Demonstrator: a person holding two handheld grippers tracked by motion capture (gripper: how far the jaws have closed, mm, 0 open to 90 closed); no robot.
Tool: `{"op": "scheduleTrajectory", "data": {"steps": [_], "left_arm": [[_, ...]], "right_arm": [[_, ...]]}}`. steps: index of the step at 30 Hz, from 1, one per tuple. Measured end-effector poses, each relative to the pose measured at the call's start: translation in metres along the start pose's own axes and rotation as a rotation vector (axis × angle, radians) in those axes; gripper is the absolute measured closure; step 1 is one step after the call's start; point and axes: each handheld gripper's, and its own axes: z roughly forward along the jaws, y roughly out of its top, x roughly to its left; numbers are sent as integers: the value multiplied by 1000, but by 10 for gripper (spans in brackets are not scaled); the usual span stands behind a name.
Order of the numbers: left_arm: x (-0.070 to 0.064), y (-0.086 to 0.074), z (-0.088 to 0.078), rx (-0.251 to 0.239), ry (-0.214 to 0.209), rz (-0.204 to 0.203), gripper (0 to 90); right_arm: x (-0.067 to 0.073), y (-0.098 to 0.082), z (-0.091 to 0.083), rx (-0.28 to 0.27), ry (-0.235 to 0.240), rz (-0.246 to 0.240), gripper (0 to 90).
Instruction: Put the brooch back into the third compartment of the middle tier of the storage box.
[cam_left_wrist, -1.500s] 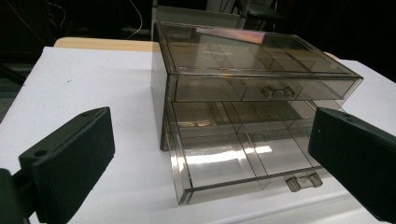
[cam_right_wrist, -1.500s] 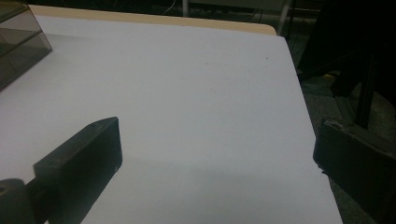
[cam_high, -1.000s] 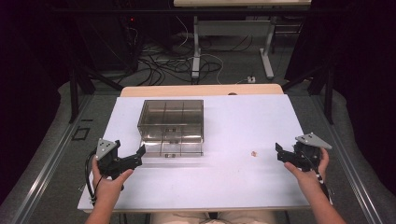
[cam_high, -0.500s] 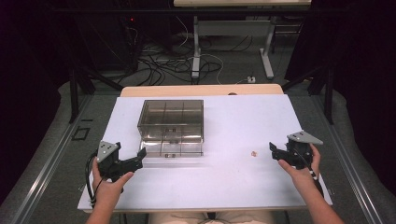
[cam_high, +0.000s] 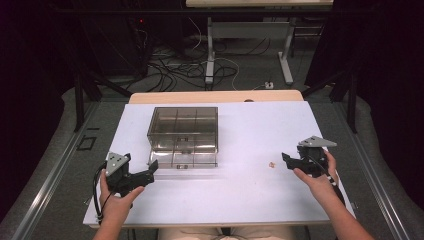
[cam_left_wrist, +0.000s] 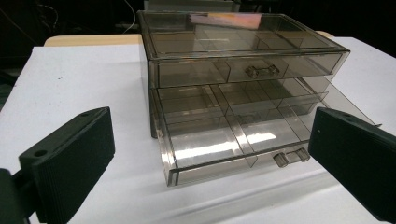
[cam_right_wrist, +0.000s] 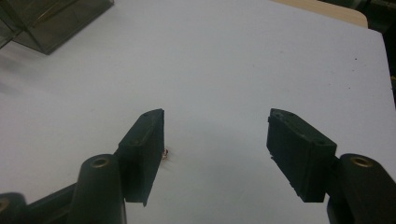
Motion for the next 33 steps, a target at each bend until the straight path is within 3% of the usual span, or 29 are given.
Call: {"op": "scheduleTrajectory", "data": {"steps": [4,10,22,33], "left_arm": [[0,0,0,-2,4,-3,7],[-1,0,0,1,0,1,7],[-1,-1,2,14,0,7,7],[0,-1,2,16,-2,6,7]], "right_arm": [[1,2,2,30,38,-12,382],[3,9,7,52,54,-17,395],[2,23,17,91,98,21,455],[0,15,23,91,115,55,503]]}}
